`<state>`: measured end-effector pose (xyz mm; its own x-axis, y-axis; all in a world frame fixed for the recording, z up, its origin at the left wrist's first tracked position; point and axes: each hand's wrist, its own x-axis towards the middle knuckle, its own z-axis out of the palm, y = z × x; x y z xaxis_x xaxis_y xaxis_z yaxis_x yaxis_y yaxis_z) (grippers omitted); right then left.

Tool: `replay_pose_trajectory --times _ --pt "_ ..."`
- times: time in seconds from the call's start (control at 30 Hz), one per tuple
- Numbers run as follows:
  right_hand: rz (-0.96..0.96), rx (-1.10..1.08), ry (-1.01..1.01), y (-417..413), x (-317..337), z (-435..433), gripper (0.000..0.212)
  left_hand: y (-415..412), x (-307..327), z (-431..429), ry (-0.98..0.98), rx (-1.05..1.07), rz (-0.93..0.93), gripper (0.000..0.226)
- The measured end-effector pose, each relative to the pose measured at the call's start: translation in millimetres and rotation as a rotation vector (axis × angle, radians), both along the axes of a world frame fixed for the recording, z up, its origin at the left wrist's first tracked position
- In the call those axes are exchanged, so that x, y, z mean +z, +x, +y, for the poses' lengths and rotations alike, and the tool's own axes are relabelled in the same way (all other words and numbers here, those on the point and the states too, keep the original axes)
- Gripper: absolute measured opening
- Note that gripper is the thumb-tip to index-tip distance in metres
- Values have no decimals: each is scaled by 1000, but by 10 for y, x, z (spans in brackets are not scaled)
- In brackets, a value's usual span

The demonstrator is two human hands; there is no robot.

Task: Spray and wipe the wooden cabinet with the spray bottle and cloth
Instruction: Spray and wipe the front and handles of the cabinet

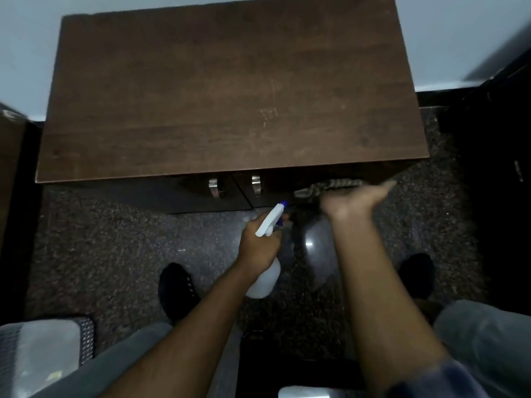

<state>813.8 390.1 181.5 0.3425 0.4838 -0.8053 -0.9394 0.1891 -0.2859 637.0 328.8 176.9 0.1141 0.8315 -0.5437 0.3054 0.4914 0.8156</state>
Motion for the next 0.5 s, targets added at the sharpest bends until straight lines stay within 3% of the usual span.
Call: replay_pose_trajectory --times 0.07,0.13,0.2,0.27,0.37,0.5 --pt "-59 -70 -130 80 29 56 80 5 -18 -15 -10 -2 -1 51" --pt "-143 53 -252 -102 31 40 63 13 -10 -26 -11 19 -12 50" --pt "-10 128 -143 -343 17 -19 62 31 -31 -45 -11 21 -18 51" --pt "1 146 -42 -352 -34 -70 60 43 -77 -68 -25 11 -24 50" --pt "-86 63 -73 -65 -159 -15 65 52 -142 -85 -52 -10 -12 29" --pt "-24 82 -143 40 -374 50 72 115 -227 -61 -89 -15 -26 26"
